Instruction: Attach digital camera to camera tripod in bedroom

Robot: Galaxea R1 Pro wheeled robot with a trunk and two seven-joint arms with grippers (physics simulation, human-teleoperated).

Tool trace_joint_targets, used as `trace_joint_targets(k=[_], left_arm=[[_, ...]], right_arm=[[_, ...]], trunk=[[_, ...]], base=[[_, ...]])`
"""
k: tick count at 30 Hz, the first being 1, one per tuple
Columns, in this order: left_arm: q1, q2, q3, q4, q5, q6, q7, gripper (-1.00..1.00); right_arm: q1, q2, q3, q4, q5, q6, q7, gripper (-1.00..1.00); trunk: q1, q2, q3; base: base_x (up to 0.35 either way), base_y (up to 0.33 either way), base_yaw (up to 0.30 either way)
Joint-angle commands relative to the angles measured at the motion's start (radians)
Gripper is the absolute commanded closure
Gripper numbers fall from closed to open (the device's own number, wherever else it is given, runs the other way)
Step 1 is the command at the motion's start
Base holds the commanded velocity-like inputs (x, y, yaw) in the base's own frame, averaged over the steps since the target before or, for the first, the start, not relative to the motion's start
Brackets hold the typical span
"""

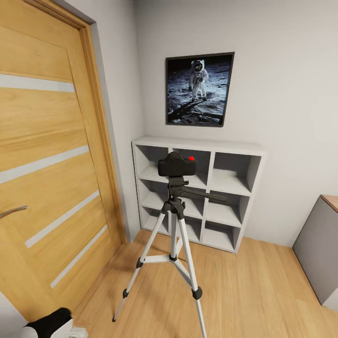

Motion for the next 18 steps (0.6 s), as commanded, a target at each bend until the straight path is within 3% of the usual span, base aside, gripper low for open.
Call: trace_joint_targets(k=[1,4,7,8,10,12,18], left_arm=[[0.01,0.001,-0.004,-0.001,0.01,-0.009,0.009,-1.0],[0.066,-0.005,-0.004,0.005,0.01,-0.044,0.008,-1.0],[0.14,-0.028,-0.004,0.009,0.011,-0.075,0.008,-1.0],[0.208,-0.047,-0.004,0.011,0.011,-0.111,0.008,-1.0],[0.233,-0.053,-0.004,0.012,0.011,-0.126,0.009,-1.0],[0.297,-0.067,-0.004,0.033,0.012,-0.153,0.009,-1.0],[0.371,-0.104,-0.004,0.051,0.012,-0.172,0.009,-1.0]], right_arm=[[-0.002,0.0,0.007,0.004,-0.016,-0.007,0.002,-1.0],[-0.002,0.0,-0.006,0.004,-0.069,-0.007,0.01,-1.0],[-0.002,0.0,-0.031,0.003,-0.131,-0.007,0.015,-1.0],[-0.002,-0.001,-0.043,0.003,-0.155,-0.008,0.014,-1.0],[-0.002,-0.001,-0.046,0.003,-0.159,-0.011,0.014,-1.0],[-0.002,0.0,-0.046,0.003,-0.165,-0.016,0.012,-1.0],[-0.002,-0.001,-0.044,0.002,-0.166,-0.017,0.012,-1.0]], trunk=[[0.001,-0.002,-0.002],[0.001,-0.002,-0.002],[0.001,-0.002,-0.002],[0.001,-0.002,-0.002],[0.001,-0.002,-0.002],[0.001,-0.002,-0.002],[0.001,-0.002,-0.002]], base=[[0.0,0.0,0.0],[0.0,0.0,0.0],[0.0,0.0,0.0],[0.0,0.0,0.0],[0.0,0.0,0.0],[0.0,0.0,0.0],[0.0,0.0,0.0]])
